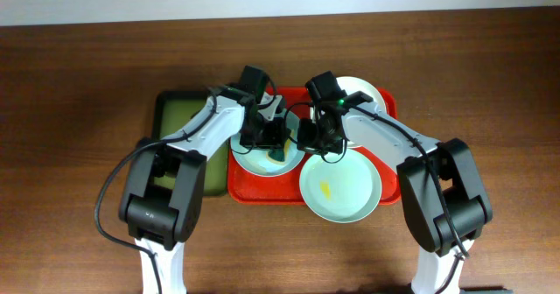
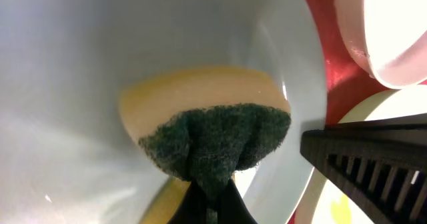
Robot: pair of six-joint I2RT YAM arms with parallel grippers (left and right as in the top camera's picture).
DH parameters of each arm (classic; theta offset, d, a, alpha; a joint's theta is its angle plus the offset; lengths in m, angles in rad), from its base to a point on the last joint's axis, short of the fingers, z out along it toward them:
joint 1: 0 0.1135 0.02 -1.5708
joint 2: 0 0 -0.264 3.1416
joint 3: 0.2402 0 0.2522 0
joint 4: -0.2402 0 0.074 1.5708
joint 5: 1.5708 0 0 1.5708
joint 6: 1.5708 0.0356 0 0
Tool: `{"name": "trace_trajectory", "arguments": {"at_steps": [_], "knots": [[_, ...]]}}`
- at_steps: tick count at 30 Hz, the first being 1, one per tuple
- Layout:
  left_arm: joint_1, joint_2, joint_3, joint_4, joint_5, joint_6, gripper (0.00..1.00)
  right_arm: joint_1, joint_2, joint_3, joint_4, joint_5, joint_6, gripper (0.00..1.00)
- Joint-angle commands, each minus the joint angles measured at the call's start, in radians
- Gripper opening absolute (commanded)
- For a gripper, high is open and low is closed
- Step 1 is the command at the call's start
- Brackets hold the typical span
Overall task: Clean dirty plates on tray and stack at the side
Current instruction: 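Drop the sponge into the water tray and retract the left arm, then lift the light blue plate with the right gripper off the red tray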
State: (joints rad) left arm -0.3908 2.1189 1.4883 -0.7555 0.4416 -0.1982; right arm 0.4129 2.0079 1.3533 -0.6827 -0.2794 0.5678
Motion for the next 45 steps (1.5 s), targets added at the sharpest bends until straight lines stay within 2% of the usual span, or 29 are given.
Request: {"name": "trace_trajectory", "arguments": {"at_steps": [1,3,6,7,10,12,15,16,17,18,20,21,22,23,24,25,27,32,35,43,45], "knots": [[0.057,0.003,0.102,-0.120,-0.103,0.017,0.00,0.005,0.011,-0.005,0.007,-0.032,-0.014,0.04],[0.097,-0.032,0.219,-0.235,-0.251,0.021,0.00,0.004,0.011,-0.005,0.006,-0.035,-0.014,0.04],[0.149,-0.072,0.349,-0.314,-0.271,0.021,0.00,0.005,0.011,-0.005,0.005,-0.035,-0.014,0.05],[0.179,-0.072,0.379,-0.367,-0.309,0.021,0.00,0.005,0.011,-0.005,0.001,-0.035,-0.014,0.09],[0.328,-0.072,0.323,-0.508,-0.367,0.020,0.00,0.005,0.011,-0.005,-0.006,-0.035,-0.014,0.10],[0.376,-0.072,0.190,-0.451,-0.389,0.020,0.00,0.005,0.011,-0.005,-0.006,-0.034,-0.014,0.09],[0.383,-0.072,0.019,-0.281,-0.391,0.021,0.00,0.005,0.011,-0.005,-0.009,-0.027,-0.014,0.10],[0.383,-0.072,0.018,-0.276,-0.391,0.021,0.09,0.005,0.011,-0.005,-0.010,-0.024,-0.014,0.20],[0.383,-0.072,0.020,-0.275,-0.386,0.021,0.47,0.005,0.011,-0.005,-0.010,-0.024,-0.014,0.41],[0.383,-0.074,0.041,-0.293,-0.375,0.020,0.65,0.005,0.011,-0.005,-0.010,-0.024,-0.014,0.50],[0.396,-0.134,0.139,-0.357,-0.375,0.020,0.70,0.005,0.011,-0.005,-0.010,-0.024,-0.014,0.52],[0.406,-0.188,0.175,-0.372,-0.375,0.020,0.82,0.005,0.011,-0.005,-0.010,-0.024,-0.014,0.52],[0.426,-0.269,0.200,-0.380,-0.379,0.020,1.00,0.005,0.011,-0.005,-0.010,-0.024,-0.014,0.48],[0.446,-0.325,0.201,-0.380,-0.380,0.020,0.99,0.005,0.011,-0.005,-0.009,-0.023,-0.014,0.46],[0.483,-0.404,0.201,-0.380,-0.383,0.020,0.99,0.005,0.011,-0.005,-0.009,-0.022,-0.014,0.36],[0.508,-0.457,0.201,-0.380,-0.383,0.020,0.99,0.005,0.011,-0.005,-0.009,-0.001,-0.014,0.35],[0.519,-0.505,0.201,-0.380,-0.385,0.020,0.99,0.005,0.011,-0.005,-0.009,0.022,-0.014,0.42],[0.512,-0.505,0.200,-0.383,-0.386,0.020,0.99,0.006,0.011,-0.009,-0.003,0.072,-0.014,0.38],[0.513,-0.504,0.200,-0.383,-0.386,0.020,0.99,0.009,0.011,-0.009,0.037,0.093,-0.013,0.23],[0.512,-0.504,0.199,-0.383,-0.386,0.020,0.99,0.059,0.011,-0.009,0.078,0.187,-0.010,0.23],[0.512,-0.504,0.199,-0.383,-0.386,0.020,0.99,0.059,0.011,-0.009,0.078,0.188,-0.011,0.08]]}}
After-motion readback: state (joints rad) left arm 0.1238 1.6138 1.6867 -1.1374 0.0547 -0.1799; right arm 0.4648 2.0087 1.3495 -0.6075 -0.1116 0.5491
